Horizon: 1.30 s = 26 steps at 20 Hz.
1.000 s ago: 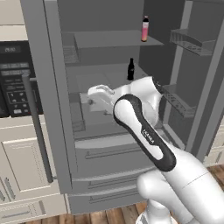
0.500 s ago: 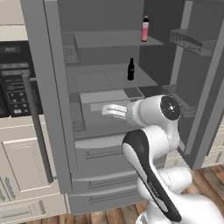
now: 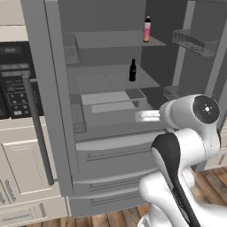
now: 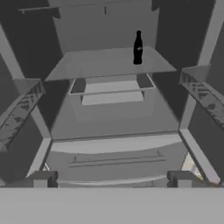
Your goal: Open the fridge, grab two sodas, and place both sodas inside the bowl with ice on the dining counter.
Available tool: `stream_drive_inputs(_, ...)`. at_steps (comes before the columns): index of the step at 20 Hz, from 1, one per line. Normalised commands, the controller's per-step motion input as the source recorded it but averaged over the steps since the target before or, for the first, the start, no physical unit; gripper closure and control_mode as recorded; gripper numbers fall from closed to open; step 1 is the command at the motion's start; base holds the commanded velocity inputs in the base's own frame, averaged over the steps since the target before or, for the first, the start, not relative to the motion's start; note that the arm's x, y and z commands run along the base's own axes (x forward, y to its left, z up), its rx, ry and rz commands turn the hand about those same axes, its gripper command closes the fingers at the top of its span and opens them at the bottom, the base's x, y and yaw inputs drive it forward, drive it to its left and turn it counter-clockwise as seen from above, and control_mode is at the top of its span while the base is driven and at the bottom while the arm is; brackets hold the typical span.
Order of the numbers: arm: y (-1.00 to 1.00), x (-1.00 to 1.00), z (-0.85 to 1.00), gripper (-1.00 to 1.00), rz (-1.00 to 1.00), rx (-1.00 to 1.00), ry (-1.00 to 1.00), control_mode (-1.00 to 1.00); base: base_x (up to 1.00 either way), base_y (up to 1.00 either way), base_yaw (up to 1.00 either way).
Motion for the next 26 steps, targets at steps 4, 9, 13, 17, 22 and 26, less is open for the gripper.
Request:
stream_drive_inputs(4, -0.54, -0.53, -0.19, -1.0, 0.0, -0.22, -0.06, -1.0, 0.0, 0.0, 0.0)
stream_drive_inputs(9, -0.25, -0.33, -0.51, -1.0, 0.0, -0.14, -0.05, -1.0, 0.0, 0.0, 0.0)
stream_drive_inputs(13, 0.0, 0.0, -0.38, -1.0, 0.0, -0.05, 0.01, -1.0, 0.0, 0.0, 0.0)
stream_drive_inputs(17, 0.0, 0.03, -0.2, -1.0, 0.0, -0.03, 0.06, -1.0, 0.0, 0.0, 0.0)
stream_drive_inputs(22, 0.01, 0.12, -0.01, -1.0, 0.0, 0.0, 0.04, 1.0, 0.12, 0.06, -0.03)
stream_drive_inputs(26, 0.0, 0.0, 0.0, -1.0, 0.0, 0.0, 0.0, 1.0, 0.33, 0.34, -0.13)
